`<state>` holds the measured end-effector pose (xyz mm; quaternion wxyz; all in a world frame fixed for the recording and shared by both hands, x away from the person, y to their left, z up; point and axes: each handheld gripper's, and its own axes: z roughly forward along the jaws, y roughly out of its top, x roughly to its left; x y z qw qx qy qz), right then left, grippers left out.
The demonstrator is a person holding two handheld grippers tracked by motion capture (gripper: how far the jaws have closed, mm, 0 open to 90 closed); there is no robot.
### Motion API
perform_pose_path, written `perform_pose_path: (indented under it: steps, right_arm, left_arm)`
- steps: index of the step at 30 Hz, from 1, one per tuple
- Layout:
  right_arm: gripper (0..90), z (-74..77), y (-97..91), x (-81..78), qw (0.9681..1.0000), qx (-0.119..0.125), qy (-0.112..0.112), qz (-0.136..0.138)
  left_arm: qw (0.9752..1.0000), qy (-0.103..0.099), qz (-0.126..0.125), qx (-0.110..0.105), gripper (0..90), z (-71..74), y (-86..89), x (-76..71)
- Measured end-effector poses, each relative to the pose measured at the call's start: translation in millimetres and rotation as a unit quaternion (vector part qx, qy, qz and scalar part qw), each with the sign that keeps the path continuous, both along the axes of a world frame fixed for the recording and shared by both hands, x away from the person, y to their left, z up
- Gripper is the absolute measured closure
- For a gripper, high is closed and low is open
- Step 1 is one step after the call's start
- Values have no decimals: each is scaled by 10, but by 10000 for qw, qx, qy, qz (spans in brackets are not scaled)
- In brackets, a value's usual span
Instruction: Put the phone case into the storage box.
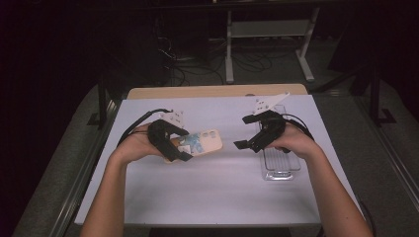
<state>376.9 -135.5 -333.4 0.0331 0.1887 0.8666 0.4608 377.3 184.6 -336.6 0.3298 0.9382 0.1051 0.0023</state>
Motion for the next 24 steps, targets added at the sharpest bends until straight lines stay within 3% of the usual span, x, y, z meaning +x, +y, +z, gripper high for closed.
perform_pose_path:
  steps: [8, 11, 13, 14, 24]
  right_arm:
    - [8, 0, 151, 45, 9991, -86, 41, 410]
    - [8, -7, 162, 41, 9988, -56, 111, 472]
    - [8, -17, 161, 48, 9987, -131, 35, 498]
    - [8, -15, 164, 30, 9986, -95, 125, 512]
    - [8, -62, 232, -71, 9968, -275, 45, 743]
  left_arm:
    - [9998, 14, -188, 96, 117, -55, -52, 11]
    - [9995, 39, -276, 134, 117, -69, -90, -6]
    - [9993, 41, -345, 118, 117, -74, -113, -19]
    - [9992, 42, -380, 129, 117, -77, -123, -26]
    - [9978, 59, -645, 145, 117, -106, -235, -77]
